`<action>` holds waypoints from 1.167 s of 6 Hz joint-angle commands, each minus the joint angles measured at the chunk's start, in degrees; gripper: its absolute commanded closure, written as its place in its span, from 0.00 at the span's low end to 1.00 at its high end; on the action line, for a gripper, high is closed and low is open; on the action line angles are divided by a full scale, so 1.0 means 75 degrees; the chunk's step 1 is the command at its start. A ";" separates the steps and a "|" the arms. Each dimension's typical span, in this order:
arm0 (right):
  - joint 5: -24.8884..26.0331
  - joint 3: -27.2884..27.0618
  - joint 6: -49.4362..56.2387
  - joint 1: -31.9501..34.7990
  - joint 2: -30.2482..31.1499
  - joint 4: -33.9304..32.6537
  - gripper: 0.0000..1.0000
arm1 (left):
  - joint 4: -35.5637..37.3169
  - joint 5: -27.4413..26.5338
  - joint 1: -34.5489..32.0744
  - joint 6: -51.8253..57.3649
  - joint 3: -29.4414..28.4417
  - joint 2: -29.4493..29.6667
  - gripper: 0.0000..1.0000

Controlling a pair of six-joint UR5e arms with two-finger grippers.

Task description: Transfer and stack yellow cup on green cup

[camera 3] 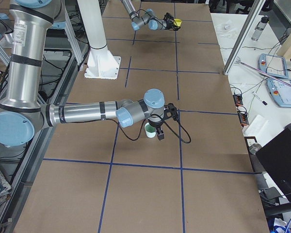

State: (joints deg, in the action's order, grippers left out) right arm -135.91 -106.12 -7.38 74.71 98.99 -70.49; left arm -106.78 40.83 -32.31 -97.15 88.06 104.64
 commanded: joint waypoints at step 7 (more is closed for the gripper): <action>0.0352 0.0087 -0.4055 -0.2009 -0.3828 -0.0140 0.00 | -0.6007 0.2532 0.0991 0.7894 -0.0176 0.1538 0.92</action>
State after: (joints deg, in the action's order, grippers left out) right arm -134.72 -105.58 -30.45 63.53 75.28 -71.22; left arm -146.74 55.87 -25.33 -44.31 86.50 115.55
